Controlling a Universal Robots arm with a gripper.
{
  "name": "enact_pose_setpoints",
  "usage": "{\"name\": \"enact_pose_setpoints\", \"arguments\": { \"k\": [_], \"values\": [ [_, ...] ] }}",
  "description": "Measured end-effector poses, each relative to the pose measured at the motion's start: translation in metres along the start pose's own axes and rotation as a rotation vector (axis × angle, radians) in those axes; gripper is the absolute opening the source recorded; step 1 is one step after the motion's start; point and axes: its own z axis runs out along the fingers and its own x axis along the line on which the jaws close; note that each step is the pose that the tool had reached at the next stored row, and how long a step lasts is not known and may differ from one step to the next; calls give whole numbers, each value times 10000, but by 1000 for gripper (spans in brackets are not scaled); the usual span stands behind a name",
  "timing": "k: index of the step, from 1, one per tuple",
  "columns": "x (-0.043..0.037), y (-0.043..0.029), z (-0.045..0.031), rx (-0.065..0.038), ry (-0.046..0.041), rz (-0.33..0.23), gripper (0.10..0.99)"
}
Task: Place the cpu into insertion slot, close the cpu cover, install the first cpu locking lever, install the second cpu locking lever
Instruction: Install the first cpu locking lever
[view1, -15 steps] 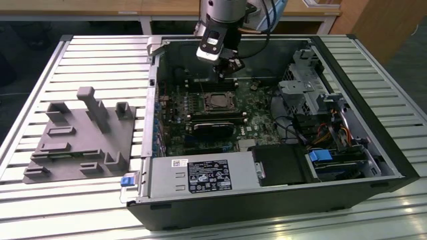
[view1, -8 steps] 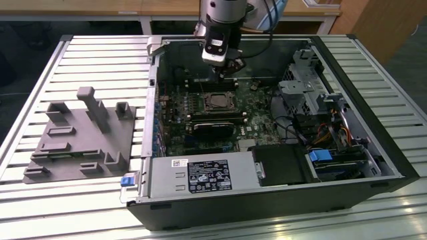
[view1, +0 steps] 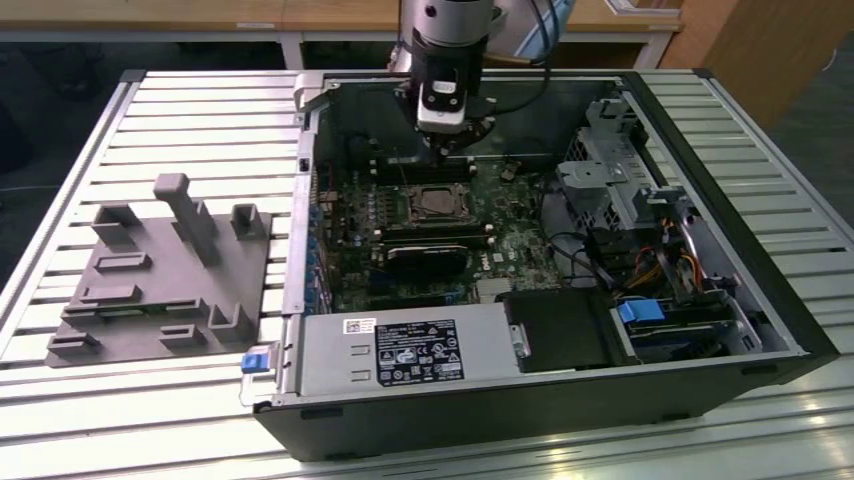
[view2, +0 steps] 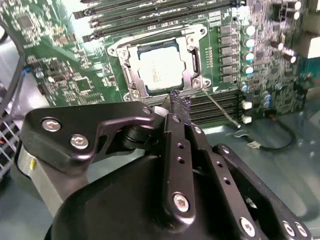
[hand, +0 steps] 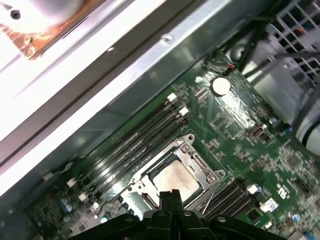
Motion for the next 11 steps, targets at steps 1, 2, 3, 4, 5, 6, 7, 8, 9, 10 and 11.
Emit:
{"name": "enact_pose_setpoints", "arguments": {
  "k": [1,2,3,4,5,6,7,8,9,10,11],
  "values": [
    [0,0,0,4,7,-186,106],
    [0,0,1,8,13,-365,106],
    [0,0,1,12,20,-540,106],
    [0,0,1,15,26,-718,106],
    [0,0,1,19,33,-912,106],
    [0,0,1,23,40,-1091,106],
    [0,0,1,27,46,-1266,106],
    [0,0,1,31,53,-1445,106],
    [0,0,1,34,60,-1623,106],
    [0,0,1,38,66,-1804,106],
    [0,0,1,41,72,-1983,106]
  ]
}}
